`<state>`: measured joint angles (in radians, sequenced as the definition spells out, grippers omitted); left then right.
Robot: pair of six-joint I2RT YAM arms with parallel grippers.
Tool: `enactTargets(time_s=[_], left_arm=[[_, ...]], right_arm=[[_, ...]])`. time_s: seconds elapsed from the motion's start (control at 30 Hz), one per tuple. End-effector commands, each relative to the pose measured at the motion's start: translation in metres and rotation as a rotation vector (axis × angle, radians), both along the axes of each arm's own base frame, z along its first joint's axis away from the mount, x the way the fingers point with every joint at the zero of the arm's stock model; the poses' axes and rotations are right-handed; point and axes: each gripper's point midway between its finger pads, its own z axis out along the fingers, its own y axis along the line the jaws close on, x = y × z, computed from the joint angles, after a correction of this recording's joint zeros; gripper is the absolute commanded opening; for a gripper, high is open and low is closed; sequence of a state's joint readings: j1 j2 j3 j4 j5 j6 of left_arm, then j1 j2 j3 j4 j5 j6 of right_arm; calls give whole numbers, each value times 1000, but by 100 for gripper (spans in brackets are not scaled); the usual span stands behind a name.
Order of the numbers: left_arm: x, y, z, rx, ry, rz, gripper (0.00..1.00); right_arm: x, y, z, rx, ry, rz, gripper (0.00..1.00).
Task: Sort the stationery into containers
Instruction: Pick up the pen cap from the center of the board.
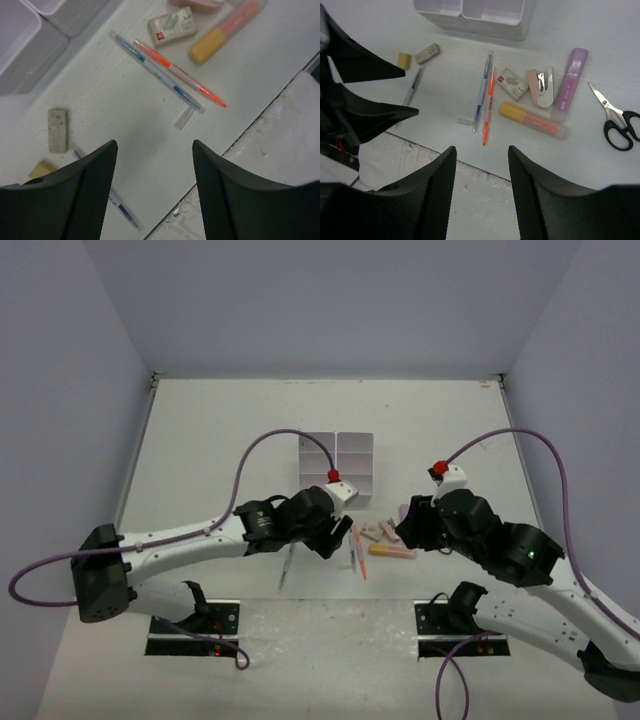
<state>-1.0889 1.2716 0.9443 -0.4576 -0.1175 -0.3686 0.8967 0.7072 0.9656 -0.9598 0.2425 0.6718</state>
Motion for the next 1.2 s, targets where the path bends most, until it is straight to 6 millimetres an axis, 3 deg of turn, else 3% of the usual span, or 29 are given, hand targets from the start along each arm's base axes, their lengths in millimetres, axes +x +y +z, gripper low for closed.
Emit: enactTargets(time_s=[0.0,0.17,0.4,0.73,1.17], left_arm=[[5,-34,-15,51,-94,-85,64],[0,-62,-48,97,-119,-230,60],[-4,-79,-67,149,-108,-351,52],[-30,-77,-93,220,7,-457,52],[-36,-62,-108,289,31,-450,51]], right_arm=[[-8,-24,-1,-48,21,-71,53],[-15,-44,12,-1,-30,-115,56],[-21,-54,9,-7,-40,-113,57],[-20,-53,5,-21,-37,-109,58],[-17,-46,2,-40,-25,-87,58]])
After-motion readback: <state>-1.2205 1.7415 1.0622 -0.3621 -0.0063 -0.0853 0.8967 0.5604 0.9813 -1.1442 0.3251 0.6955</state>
